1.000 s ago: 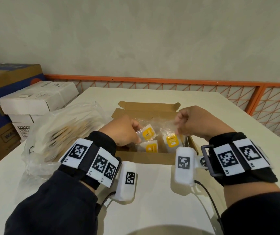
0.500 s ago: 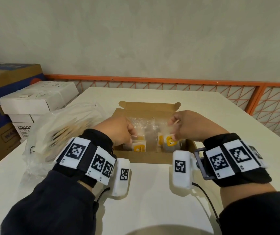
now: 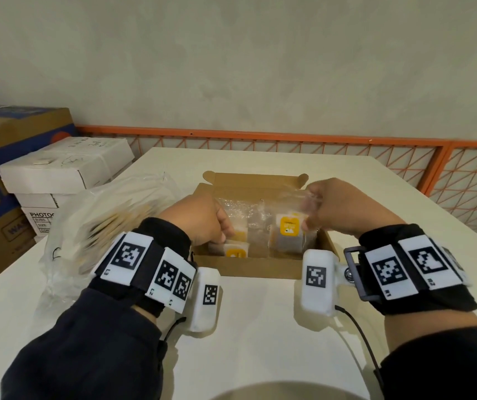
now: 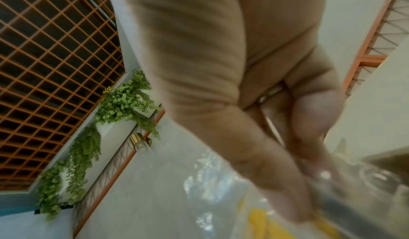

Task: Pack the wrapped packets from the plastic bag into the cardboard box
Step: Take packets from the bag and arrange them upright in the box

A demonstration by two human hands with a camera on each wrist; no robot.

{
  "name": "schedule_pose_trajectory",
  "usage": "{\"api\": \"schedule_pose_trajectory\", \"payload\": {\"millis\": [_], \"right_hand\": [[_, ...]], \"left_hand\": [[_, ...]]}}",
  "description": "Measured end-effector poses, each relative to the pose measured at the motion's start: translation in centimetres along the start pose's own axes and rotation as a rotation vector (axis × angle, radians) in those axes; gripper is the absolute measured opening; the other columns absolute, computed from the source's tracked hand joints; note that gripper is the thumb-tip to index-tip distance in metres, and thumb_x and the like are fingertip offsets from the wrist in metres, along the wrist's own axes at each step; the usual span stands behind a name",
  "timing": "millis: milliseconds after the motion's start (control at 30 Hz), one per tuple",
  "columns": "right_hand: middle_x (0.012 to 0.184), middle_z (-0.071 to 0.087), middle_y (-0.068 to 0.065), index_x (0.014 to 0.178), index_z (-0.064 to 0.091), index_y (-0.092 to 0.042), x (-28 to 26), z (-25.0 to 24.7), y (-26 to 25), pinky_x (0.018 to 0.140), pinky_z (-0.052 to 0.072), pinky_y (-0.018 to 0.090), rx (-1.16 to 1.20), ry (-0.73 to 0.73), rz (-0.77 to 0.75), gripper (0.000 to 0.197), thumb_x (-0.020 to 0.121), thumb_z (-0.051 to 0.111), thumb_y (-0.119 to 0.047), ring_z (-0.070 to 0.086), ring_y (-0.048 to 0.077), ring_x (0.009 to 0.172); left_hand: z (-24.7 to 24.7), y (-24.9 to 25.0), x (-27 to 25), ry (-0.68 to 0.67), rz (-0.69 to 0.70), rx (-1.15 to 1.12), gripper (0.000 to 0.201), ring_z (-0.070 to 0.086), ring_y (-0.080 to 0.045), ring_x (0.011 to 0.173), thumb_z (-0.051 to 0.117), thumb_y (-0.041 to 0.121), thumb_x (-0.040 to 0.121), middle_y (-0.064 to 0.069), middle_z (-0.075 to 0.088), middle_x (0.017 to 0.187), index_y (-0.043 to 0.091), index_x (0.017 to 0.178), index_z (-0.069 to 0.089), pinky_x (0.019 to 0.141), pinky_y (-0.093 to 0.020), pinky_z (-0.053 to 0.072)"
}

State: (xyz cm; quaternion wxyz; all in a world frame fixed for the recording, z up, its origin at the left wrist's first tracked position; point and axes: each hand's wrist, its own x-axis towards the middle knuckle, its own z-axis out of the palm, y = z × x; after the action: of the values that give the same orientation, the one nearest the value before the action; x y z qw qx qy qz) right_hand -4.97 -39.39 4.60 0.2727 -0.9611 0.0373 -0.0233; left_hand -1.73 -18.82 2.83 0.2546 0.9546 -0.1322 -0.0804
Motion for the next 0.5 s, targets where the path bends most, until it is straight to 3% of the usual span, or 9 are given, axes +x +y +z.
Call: {"api": "schedule_pose_trajectory", "payload": {"millis": [67,133,200,300,400,433,500], "right_hand": [[0.074,0.053,-0.004,0.087,0.056,-0.016,0.1,-0.3,-0.2,0.054,0.035,0.020,0.051,0.052,-0.048,0.030,0.070,0.074,0.000,0.051,0.013,0.070],[0.073,0.056,-0.003,0.093,0.059,-0.015,0.2,-0.1,-0.3,0.054,0.036,0.020,0.100,0.043,-0.056,0.033,0.070,0.071,0.005,0.052,0.012,0.066],[0.076,0.057,-0.003,0.094,0.060,-0.017,0.3,0.5,-0.3,0.056,0.038,0.020,0.062,-0.024,-0.037,0.033,0.071,0.069,0.004,0.053,0.011,0.069],[0.093,0.059,0.000,0.106,0.060,-0.013,0.5,1.3,-0.1,0.057,0.037,0.019,-0.073,-0.127,0.016,0.038,0.071,0.074,-0.005,0.053,0.013,0.080],[0.095,0.058,0.003,0.124,0.054,-0.010,0.6,1.2,0.2,0.057,0.042,0.019,-0.074,-0.175,0.104,0.057,0.072,0.074,-0.005,0.055,0.017,0.076],[0.089,0.058,0.002,0.126,0.052,-0.012,0.5,1.1,0.3,0.057,0.044,0.020,-0.070,-0.192,0.130,0.059,0.072,0.073,-0.003,0.056,0.016,0.070],[0.078,0.056,-0.001,0.107,0.056,-0.017,0.5,0.9,0.3,0.056,0.045,0.021,-0.074,-0.191,0.135,0.042,0.072,0.069,0.002,0.057,0.015,0.063]], "left_hand": [[-0.1,0.0,0.1,0.055,0.002,-0.023,0.017,0.056,-0.009,0.089,0.068,0.006,0.081,0.011,0.063,0.083,0.019,0.089,0.074,0.085,-0.024,0.040],[-0.1,-0.1,0.1,0.076,0.007,-0.036,0.018,0.054,-0.008,0.089,0.068,0.005,0.080,0.012,0.061,0.082,0.019,0.089,0.074,0.085,-0.024,0.039],[-0.1,-0.1,0.1,0.058,0.006,-0.037,0.018,0.056,-0.010,0.090,0.068,0.004,0.080,0.010,0.063,0.085,0.019,0.088,0.074,0.086,-0.024,0.040],[-0.1,-0.1,0.0,0.013,0.001,-0.022,0.019,0.057,-0.012,0.092,0.069,0.003,0.079,0.010,0.063,0.084,0.019,0.090,0.073,0.090,-0.027,0.043],[-0.1,0.0,0.0,-0.003,-0.002,-0.011,0.019,0.058,-0.014,0.096,0.069,0.003,0.079,0.009,0.062,0.084,0.018,0.091,0.073,0.094,-0.030,0.044],[-0.1,0.0,0.0,-0.005,-0.003,-0.011,0.019,0.058,-0.015,0.097,0.069,0.003,0.079,0.008,0.063,0.086,0.018,0.091,0.073,0.095,-0.031,0.044],[-0.1,0.0,-0.1,-0.003,-0.005,-0.014,0.019,0.058,-0.015,0.097,0.068,0.003,0.079,0.007,0.063,0.087,0.017,0.091,0.073,0.096,-0.031,0.044]]}}
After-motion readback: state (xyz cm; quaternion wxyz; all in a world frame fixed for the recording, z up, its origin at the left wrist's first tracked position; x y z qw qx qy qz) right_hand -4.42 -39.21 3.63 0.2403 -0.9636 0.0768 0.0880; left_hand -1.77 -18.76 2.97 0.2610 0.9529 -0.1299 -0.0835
